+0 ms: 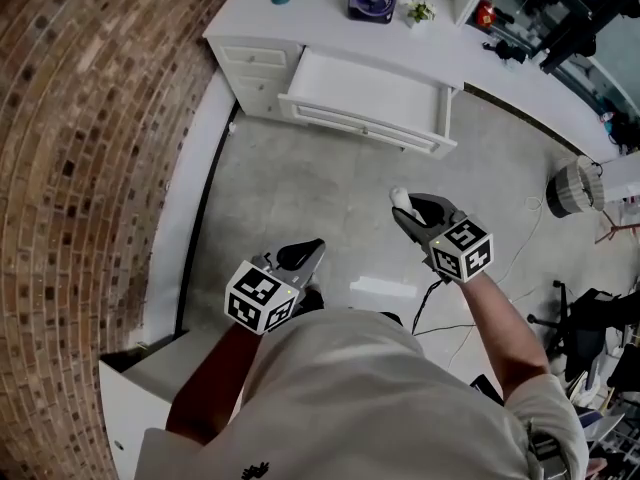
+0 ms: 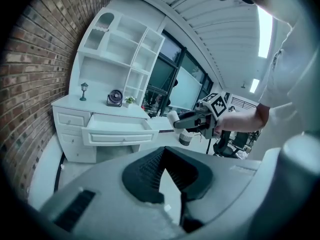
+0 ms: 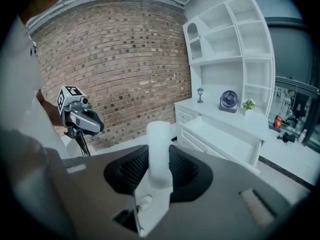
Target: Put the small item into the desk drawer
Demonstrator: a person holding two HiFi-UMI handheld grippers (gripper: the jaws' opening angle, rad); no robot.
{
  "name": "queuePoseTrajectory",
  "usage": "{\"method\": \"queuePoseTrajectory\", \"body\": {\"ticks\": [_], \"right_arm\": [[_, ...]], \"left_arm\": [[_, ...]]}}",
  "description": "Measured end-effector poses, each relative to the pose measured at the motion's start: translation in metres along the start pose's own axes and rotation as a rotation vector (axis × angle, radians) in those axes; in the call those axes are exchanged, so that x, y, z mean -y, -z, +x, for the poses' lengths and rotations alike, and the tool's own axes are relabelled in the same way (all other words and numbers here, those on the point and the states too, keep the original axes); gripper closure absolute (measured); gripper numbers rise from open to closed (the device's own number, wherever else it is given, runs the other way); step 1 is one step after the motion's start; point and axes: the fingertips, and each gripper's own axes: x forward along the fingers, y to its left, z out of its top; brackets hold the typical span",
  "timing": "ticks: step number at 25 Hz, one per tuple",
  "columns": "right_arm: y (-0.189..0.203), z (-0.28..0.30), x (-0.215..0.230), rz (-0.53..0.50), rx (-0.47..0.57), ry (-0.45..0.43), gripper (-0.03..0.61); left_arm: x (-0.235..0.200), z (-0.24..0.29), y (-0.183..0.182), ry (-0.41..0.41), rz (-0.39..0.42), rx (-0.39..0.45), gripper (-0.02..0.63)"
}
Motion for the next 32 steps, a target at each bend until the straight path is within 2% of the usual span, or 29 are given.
{"method": "queuePoseTrajectory", "body": {"ticks": [5, 13, 27, 32], "right_arm": [[-0.036, 0.038, 0.025, -0.021, -0.003, 0.039, 0.448], [-0.090, 0.093, 0.085, -0.089, -0.031, 0.054, 0.448], [-0.139, 0.235, 0.247, -0.104, -0.147, -0.034, 0.448], [-0.136, 0.298, 0.297, -0.119, -0.213, -0.063, 0.448]], "left_arm": [[-0.048, -0.004, -0.015, 0.015, 0.017, 0.005, 0.607], [-0.108, 0.003, -0.044, -0.019, 0.000, 0.031, 0.607], [-0.226, 0.062, -0.122, -0.189, -0.084, 0.037, 0.607], [-0.259, 0.078, -0.139, -0.267, -0.135, 0.034, 0.607]]}}
